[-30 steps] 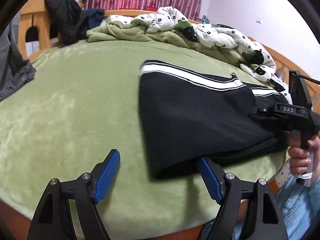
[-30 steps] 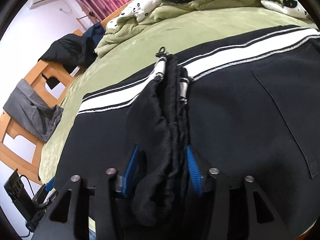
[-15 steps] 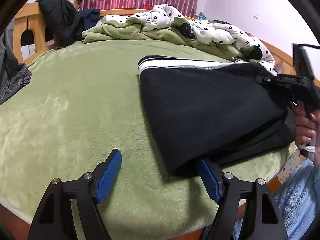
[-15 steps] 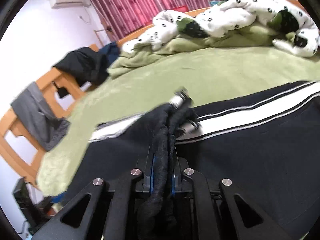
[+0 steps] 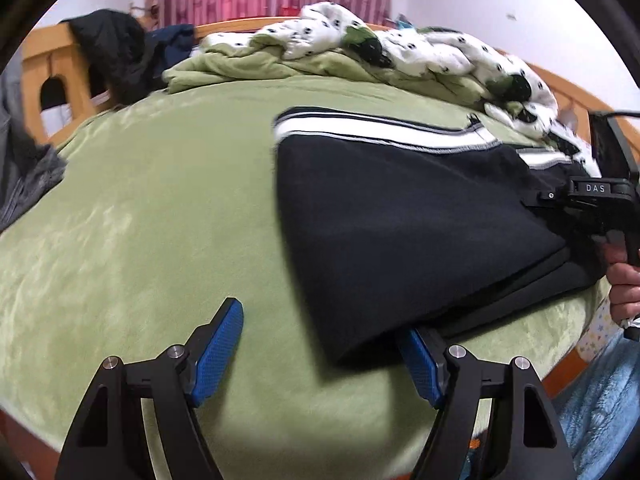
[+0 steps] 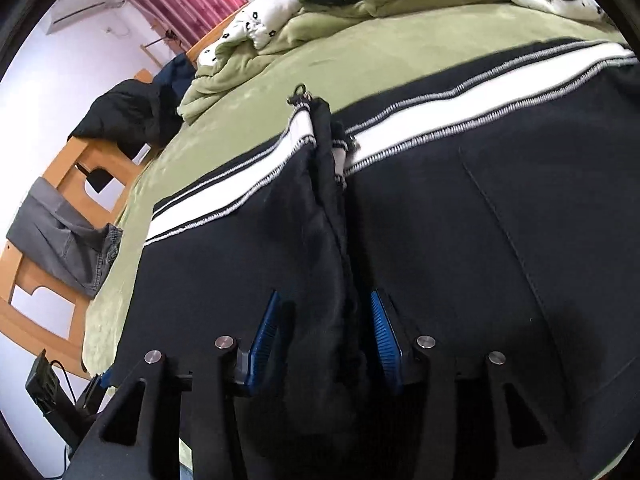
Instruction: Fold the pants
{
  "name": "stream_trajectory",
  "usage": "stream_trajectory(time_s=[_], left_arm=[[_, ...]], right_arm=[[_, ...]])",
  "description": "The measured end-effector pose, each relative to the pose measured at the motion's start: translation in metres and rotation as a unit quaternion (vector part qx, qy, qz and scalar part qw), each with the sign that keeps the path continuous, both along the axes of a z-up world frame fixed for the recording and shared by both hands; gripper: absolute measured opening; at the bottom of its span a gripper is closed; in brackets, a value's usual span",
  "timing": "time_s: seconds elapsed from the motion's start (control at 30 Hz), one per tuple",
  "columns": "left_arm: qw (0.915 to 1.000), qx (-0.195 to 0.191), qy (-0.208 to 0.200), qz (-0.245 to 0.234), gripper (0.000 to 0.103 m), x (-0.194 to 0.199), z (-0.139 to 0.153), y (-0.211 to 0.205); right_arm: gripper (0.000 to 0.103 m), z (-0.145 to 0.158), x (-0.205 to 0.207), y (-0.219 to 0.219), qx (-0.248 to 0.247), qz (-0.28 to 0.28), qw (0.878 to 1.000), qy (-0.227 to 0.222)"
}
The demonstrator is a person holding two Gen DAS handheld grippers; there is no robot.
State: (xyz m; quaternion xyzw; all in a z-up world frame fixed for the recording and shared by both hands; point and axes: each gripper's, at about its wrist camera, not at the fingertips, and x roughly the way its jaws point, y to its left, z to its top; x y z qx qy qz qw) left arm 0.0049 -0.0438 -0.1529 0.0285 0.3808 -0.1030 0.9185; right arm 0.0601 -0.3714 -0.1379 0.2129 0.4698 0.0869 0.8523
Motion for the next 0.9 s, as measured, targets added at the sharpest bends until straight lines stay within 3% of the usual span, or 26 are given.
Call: stream_trajectory(time_s=[0.03, 0.07, 0.13, 0.23, 0.3, 0.33, 0.37, 0.47, 0.5, 0.57, 0.67, 0.77, 0.9], left_arm=[[1.0, 0.007, -0.005, 0.003, 0.071, 0.003, 0.0, -0.004], [0.9996, 0.017, -0.019, 0.015, 0.052, 0.004, 0.001, -0.005], [0.9996, 0.005, -0.021, 0.017, 0.044, 0.002, 0.006, 0.002], [0.9991, -0.038, -0.009, 0.014, 0.044, -0.005, 0.007, 0.019], [0.9994, -0.031, 0.009, 0.013, 0.046, -0.004, -0.001, 0.02], [0.9996, -0.027, 0.006, 0.011, 0.047, -0.006, -0.001, 0.02], [0.9997, -0.025, 0.004, 0.008, 0.051, -0.009, 0.0, 0.02], [0.9998, -0.021, 0.004, -0.001, 0.063, -0.023, 0.005, 0.026], [0.9997, -0.021, 0.006, -0.006, 0.063, -0.03, 0.007, 0.029], [0.9996, -0.023, 0.004, -0.017, 0.063, -0.042, 0.013, 0.036], [0.9991, -0.032, -0.005, -0.026, 0.063, -0.048, 0.028, 0.042], [0.999, -0.011, -0.026, -0.036, 0.063, -0.04, 0.043, 0.032], [0.9986, 0.021, -0.019, -0.044, 0.066, -0.03, 0.04, 0.015]], right_arm=[[0.023, 0.0, 0.001, 0.006, -0.019, 0.005, 1.0, 0.001], [0.018, 0.001, 0.002, 0.008, -0.026, 0.013, 1.0, 0.0], [0.015, 0.017, -0.007, -0.004, 0.001, -0.001, 0.999, -0.033], [0.015, 0.033, -0.025, -0.024, 0.038, -0.027, 0.997, -0.065], [0.018, 0.019, -0.023, -0.021, 0.026, -0.018, 0.999, -0.027], [0.021, 0.002, -0.018, -0.014, 0.012, -0.01, 1.0, 0.017], [0.021, -0.002, -0.017, -0.011, 0.0, -0.005, 1.0, 0.021], [0.034, 0.016, -0.023, -0.002, -0.06, 0.006, 0.998, -0.007], [0.035, 0.027, -0.032, -0.001, -0.087, -0.001, 0.996, -0.03], [0.043, 0.043, -0.045, -0.001, -0.108, -0.006, 0.992, -0.067], [0.046, 0.064, -0.057, -0.002, -0.127, 0.0, 0.986, -0.109], [0.054, 0.069, -0.057, -0.016, -0.123, -0.003, 0.987, -0.103], [0.054, 0.053, -0.055, -0.038, -0.028, -0.013, 0.998, -0.063]])
